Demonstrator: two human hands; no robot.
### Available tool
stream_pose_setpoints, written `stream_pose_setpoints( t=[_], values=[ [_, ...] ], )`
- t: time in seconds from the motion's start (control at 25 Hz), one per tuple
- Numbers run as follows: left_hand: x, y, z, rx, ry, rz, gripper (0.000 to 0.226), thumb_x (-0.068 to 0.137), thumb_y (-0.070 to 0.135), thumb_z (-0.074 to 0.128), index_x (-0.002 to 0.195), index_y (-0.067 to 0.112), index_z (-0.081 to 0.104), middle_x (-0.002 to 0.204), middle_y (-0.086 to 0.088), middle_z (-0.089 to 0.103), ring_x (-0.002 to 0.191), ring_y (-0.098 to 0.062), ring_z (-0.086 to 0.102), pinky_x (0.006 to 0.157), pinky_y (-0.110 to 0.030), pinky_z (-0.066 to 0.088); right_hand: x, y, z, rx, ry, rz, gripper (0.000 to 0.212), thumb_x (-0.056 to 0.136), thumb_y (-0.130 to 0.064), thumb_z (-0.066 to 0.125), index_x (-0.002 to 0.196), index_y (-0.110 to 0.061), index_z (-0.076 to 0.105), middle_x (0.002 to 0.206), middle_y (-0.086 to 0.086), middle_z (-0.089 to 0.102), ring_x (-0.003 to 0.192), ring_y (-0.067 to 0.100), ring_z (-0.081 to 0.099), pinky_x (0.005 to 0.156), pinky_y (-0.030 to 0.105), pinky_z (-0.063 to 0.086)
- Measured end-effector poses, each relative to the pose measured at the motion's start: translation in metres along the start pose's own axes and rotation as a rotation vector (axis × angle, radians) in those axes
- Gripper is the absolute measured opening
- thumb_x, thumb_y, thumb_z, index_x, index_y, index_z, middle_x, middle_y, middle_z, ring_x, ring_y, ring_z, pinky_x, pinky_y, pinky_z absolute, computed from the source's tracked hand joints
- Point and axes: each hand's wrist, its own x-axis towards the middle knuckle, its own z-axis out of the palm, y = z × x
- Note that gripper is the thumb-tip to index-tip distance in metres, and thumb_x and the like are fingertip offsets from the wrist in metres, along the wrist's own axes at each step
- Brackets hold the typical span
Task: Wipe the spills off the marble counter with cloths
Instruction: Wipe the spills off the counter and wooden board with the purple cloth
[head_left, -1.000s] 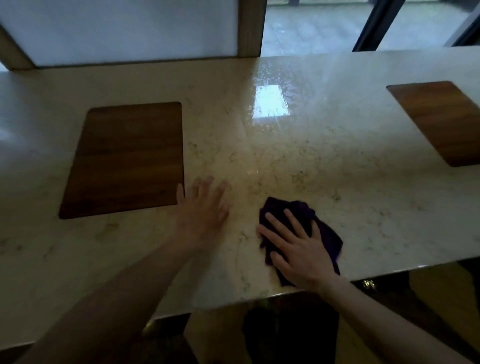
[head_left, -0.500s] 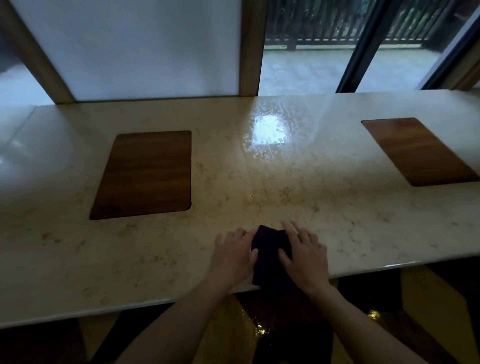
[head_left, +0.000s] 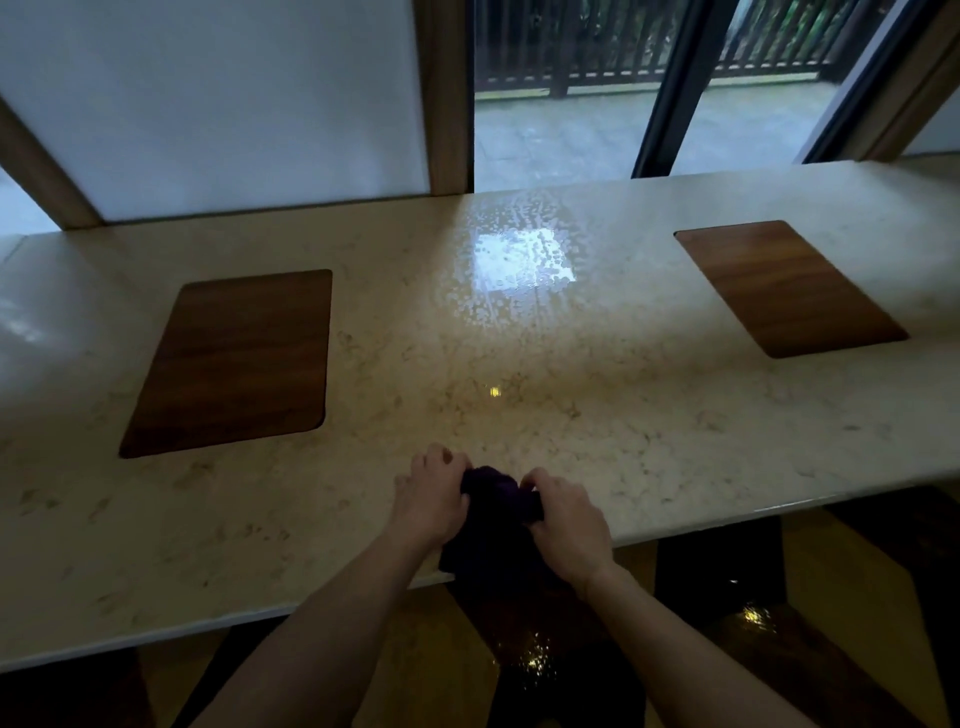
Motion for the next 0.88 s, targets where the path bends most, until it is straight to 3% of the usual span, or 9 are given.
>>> stream_pose_setpoints(
  t=[0.16,0.4,0.6,0.88],
  values=[
    [-0.014,-0.001,0.003,-0.134,0.104,0.030,0.017,0.097,0.025,0.053,0.113,0.027,0.053,0.110,0.004,0.063,0.102,-0.019,0.060,0.090,-0.039,0.049,-0.007,0.003,-0.012,0.043,0.049,-0.013,0.024,0.093,-0.023,0.056,0.108,-0.039,0.047,0.091,-0.013,0.062,0.082,0.006,0.059,0.076,0.035,0.056],
    [-0.042,0.001,-0.029,-0.524,0.169,0.144,0.017,0.099,0.020,0.056,0.109,0.032,0.050,0.097,0.009,0.067,0.085,-0.008,0.065,0.065,-0.022,0.052,-0.019,-0.002,-0.070,0.257,0.030,-0.088,0.024,0.095,-0.017,0.057,0.107,-0.038,0.052,0.098,-0.013,0.066,0.084,0.004,0.065,0.070,0.031,0.060],
    [-0.062,0.051,-0.073,-0.642,0.305,0.343,0.035,0.098,0.010,0.058,0.106,0.044,0.052,0.099,0.014,0.067,0.085,-0.005,0.067,0.068,-0.028,0.058,-0.040,0.005,-0.146,0.354,0.192,-0.142,0.031,0.092,-0.010,0.063,0.106,-0.037,0.057,0.099,-0.017,0.066,0.083,0.002,0.067,0.066,0.030,0.061],
    [-0.057,0.186,-0.125,-0.652,0.444,0.630,0.035,0.099,0.014,0.058,0.109,0.045,0.046,0.101,0.022,0.061,0.090,0.007,0.061,0.069,-0.010,0.046,-0.083,0.056,-0.269,0.417,0.445,-0.133,0.029,0.093,-0.012,0.065,0.106,-0.038,0.062,0.100,-0.020,0.067,0.087,0.003,0.067,0.072,0.028,0.060]
  ],
)
